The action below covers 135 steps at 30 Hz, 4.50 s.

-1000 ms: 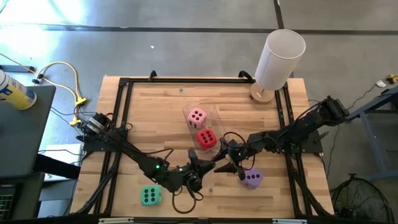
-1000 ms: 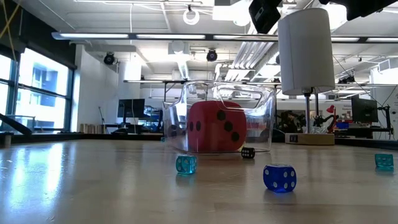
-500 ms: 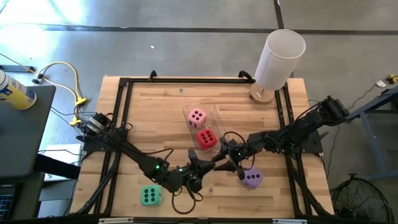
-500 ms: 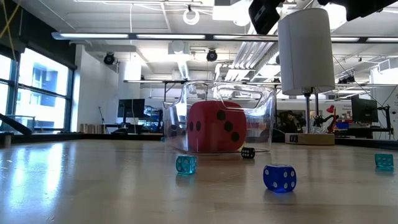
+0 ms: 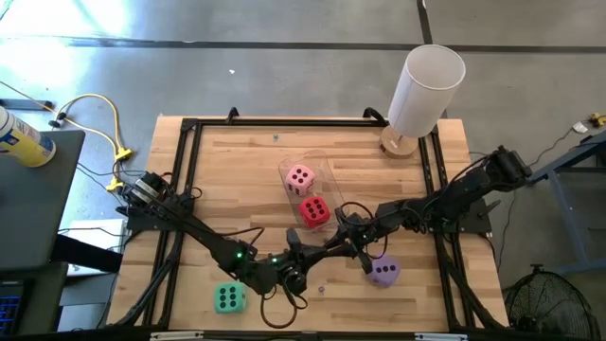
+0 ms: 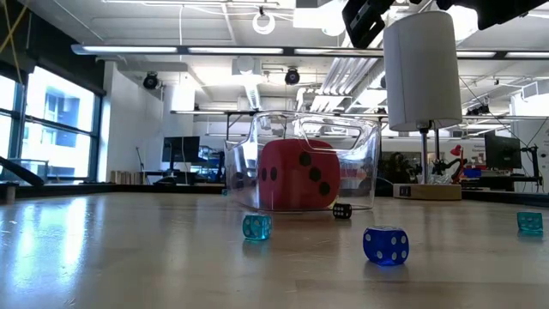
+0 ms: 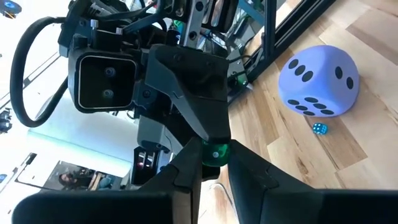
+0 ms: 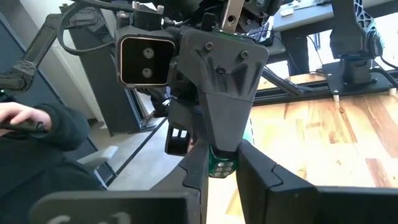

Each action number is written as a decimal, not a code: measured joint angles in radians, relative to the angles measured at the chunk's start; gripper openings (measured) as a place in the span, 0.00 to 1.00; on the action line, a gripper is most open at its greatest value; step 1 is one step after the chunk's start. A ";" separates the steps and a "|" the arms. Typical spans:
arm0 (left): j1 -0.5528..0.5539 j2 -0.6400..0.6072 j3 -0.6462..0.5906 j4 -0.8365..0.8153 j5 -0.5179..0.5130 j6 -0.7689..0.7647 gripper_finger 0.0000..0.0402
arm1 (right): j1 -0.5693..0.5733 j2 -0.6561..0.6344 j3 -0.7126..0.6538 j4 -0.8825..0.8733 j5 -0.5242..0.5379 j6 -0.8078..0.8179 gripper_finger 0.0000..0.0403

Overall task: Pick & Place Dice
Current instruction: Put the small dark green dice into the transparent bin, then put the small blue dice into the transparent bin

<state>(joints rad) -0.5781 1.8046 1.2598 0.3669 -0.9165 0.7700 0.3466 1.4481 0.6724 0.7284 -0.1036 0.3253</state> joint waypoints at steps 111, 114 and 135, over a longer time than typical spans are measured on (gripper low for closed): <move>0.152 0.074 -0.004 -0.663 0.859 -0.846 0.49 | 0.200 -0.001 0.000 0.076 0.566 -0.508 0.52; 0.152 0.074 -0.004 -0.663 0.858 -0.840 0.49 | 0.213 -0.001 0.000 0.074 0.539 -0.499 0.51; 0.084 0.173 -0.037 -0.486 0.709 -0.797 0.49 | 0.315 0.000 0.001 0.122 0.538 -0.458 0.51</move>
<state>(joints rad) -0.4941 1.9778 1.2232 -0.1188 -0.2072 -0.0269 0.6621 1.4479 0.6735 0.8507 0.4343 -0.1323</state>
